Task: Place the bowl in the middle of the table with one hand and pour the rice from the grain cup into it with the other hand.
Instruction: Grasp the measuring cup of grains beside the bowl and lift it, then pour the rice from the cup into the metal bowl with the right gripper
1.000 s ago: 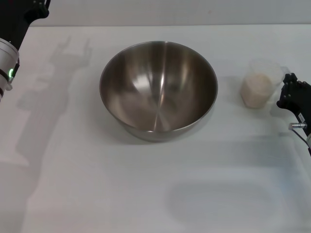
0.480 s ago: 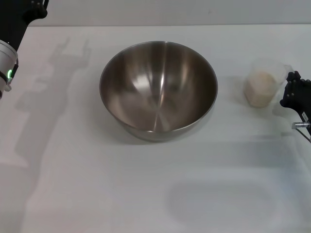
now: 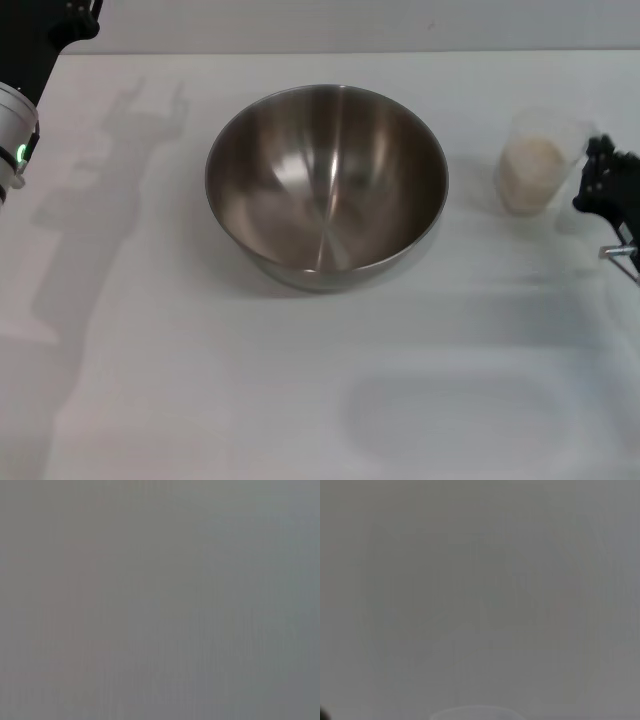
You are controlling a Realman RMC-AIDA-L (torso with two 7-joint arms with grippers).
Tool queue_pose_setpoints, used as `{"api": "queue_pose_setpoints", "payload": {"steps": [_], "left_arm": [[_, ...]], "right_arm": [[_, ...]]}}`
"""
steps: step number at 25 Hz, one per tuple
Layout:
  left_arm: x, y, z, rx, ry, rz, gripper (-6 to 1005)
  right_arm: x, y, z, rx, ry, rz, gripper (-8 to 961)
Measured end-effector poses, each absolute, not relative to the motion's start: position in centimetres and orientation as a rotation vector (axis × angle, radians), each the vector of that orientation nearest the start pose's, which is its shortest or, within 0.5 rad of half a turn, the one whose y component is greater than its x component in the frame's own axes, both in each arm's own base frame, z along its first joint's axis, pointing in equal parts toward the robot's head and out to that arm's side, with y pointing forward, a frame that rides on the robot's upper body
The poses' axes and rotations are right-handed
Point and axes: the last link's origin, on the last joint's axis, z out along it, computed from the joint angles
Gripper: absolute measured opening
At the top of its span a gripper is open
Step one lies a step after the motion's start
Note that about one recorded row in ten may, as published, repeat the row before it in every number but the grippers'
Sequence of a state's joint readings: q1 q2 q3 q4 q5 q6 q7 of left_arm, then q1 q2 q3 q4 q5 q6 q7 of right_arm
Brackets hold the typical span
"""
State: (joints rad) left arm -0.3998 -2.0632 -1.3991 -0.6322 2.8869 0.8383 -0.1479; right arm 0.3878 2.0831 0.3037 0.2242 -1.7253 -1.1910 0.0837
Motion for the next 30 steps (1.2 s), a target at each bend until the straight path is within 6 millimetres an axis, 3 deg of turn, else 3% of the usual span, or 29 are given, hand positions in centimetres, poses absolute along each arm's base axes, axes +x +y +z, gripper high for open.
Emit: {"api": "queue_pose_setpoints", "payload": {"steps": [8, 20, 30], "left_arm": [[-25.3, 39.4, 1.0, -1.642, -0.442, -0.787, 527], [-29.8, 37.9, 1.2, -1.588, -0.55, -0.672, 527], [-31.5, 36.7, 1.6, -1.55, -0.572, -0.651, 527]], "right_arm": [[32.9, 29.7, -2.7, -1.556, 0.554, 0.731, 5], [31.1, 30.7, -1.2, -1.53, 0.423, 0.821, 5], [29.6, 31.8, -0.6, -1.556, 0.283, 0.827, 5]]}}
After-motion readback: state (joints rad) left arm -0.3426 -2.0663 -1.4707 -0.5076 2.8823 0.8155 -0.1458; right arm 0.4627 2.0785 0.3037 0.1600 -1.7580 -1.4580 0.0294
